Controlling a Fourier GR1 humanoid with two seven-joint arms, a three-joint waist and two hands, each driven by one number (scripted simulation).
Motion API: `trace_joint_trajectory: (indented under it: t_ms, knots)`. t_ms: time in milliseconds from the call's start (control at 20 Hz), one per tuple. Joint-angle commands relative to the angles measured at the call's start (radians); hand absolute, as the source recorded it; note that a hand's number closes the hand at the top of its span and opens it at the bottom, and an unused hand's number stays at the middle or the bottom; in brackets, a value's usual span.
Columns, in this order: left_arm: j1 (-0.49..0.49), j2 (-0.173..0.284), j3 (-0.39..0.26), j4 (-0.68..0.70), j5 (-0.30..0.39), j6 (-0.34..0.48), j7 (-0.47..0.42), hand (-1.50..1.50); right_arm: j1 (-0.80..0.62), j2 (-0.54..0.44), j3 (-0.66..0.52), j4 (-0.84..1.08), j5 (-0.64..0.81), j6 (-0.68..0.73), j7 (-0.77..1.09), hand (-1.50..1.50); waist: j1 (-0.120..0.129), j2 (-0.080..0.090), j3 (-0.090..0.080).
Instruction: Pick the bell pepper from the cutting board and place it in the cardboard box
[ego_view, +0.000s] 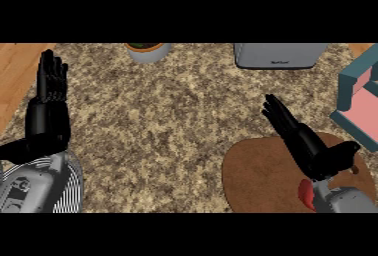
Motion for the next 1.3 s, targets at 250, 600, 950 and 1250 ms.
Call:
trace_joint_trajectory:
  t_ms: [250, 600, 950, 1250]
  knots:
    - [0.23, 0.188, 0.041, 0.183, -0.147, -0.033, 0.201, 0.0, 0.188, -0.119, -0.161, -0.052, 0.15, -0.193, -0.098, -1.5, -0.065, 0.003, -0.033]
    - [0.254, 0.188, 0.056, 0.21, -0.125, -0.1, 0.236, 0.0, 0.452, -0.228, -0.145, -0.014, 0.366, -0.3, -0.386, -1.5, -0.08, 0.001, -0.032]
    - [0.205, 0.199, 0.095, 0.247, -0.121, -0.195, 0.236, 0.0, 0.566, -0.302, -0.225, 0.045, 0.443, -0.272, -0.677, -1.5, -0.036, 0.009, -0.035]
    - [0.21, 0.183, 0.095, 0.224, -0.155, -0.191, 0.252, 0.0, 0.615, -0.531, -0.222, -0.095, 0.62, -0.222, -0.338, -1.5, -0.024, 0.01, -0.038]
